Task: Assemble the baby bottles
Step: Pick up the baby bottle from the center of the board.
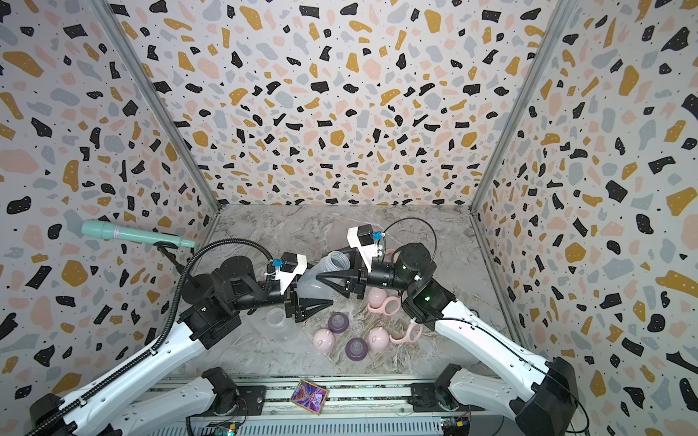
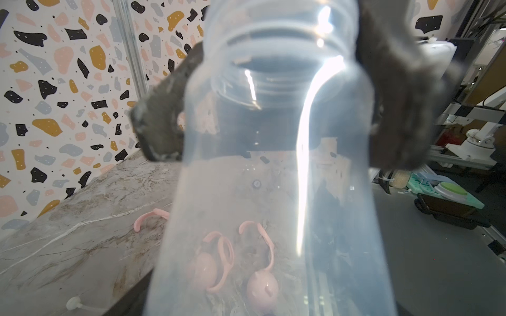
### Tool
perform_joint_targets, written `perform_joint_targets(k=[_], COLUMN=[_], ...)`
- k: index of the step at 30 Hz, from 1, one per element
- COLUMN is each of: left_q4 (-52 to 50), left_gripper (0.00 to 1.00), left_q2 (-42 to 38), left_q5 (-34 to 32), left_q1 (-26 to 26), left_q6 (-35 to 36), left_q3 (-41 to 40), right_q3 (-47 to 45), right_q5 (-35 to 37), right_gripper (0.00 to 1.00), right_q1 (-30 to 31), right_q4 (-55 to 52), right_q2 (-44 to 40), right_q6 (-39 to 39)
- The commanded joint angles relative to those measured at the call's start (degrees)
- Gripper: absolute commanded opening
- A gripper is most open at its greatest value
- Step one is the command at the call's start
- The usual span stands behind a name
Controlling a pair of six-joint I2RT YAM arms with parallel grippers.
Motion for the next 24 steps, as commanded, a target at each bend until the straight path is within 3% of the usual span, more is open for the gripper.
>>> perform_joint_targets(k=[1,8,9,13,15,16,21,24], left_q4=[7.32,7.15,6.38,3.19,1.83,1.41,-1.15,-2.13], left_gripper=[0.84,0.64,0.61,0.48,0.45,0.43,0.32,0.25], left_q2=[-0.13,1.00,1.10,0.57,-0.25,-0.75,-2.50,-2.57], left_q5=[-0.82,-0.31,-0.52,-4.50,-8.41,-11.23,-25.32,-30.24], left_q1=[0.51,0.50,0.51,0.51,0.51,0.51,0.51,0.51], left_q6=[-3.70,-5.08,-4.85,-3.98,-3.68,-3.65,-3.91,-3.19], left_q3=[-0.68,-0.11,0.00,-0.22,-0.79,-1.22,-3.18,-4.17], right_q3=[-1.32,-3.25,-3.17,-0.11,1.60,2.38,3.12,0.47], right_q5=[-3.29,-3.16,-2.93,2.24,7.28,10.12,25.52,30.10], right_gripper=[0.03,0.04,0.08,0.65,0.83,0.88,0.92,0.89], right_q1=[1.47,1.56,1.57,1.32,0.83,0.46,-2.18,-8.56], right_q4=[4.96,9.60,8.85,-4.82,-13.33,-17.97,-35.40,-42.37], right_q2=[-0.30,-0.72,-0.93,-3.16,-5.01,-6.07,-11.16,-11.30], right_q6=[3.27,5.76,5.37,-0.34,-2.76,-3.77,-2.03,3.42])
